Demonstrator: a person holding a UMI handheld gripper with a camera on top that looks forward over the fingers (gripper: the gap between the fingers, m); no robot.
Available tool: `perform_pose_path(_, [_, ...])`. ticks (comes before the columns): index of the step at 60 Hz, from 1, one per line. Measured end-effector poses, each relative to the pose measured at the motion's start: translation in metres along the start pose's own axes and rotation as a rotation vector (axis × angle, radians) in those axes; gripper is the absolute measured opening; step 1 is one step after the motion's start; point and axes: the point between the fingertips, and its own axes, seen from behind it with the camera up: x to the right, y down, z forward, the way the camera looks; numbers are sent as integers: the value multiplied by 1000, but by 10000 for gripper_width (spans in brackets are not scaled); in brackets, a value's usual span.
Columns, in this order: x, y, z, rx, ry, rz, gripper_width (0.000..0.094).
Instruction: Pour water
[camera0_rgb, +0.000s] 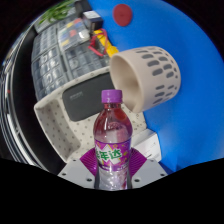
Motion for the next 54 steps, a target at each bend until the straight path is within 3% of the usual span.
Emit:
perform_pose_path(9, [-3,-10,1,23,-1,98,369])
perform_pose_path(16, [-4,-7,-2,-8,25,37,366])
perform_pose_path(29, [-41,-9,-21,-39,48,-412,370])
perform_pose_path(41, [-119,-69,-48,80,74,-1137,371])
perform_pose_path(50, [-159,-138,-63,262,163,-1612,372])
perform_pose_path(54, [-167,-170,-69,313,249,-1758,370])
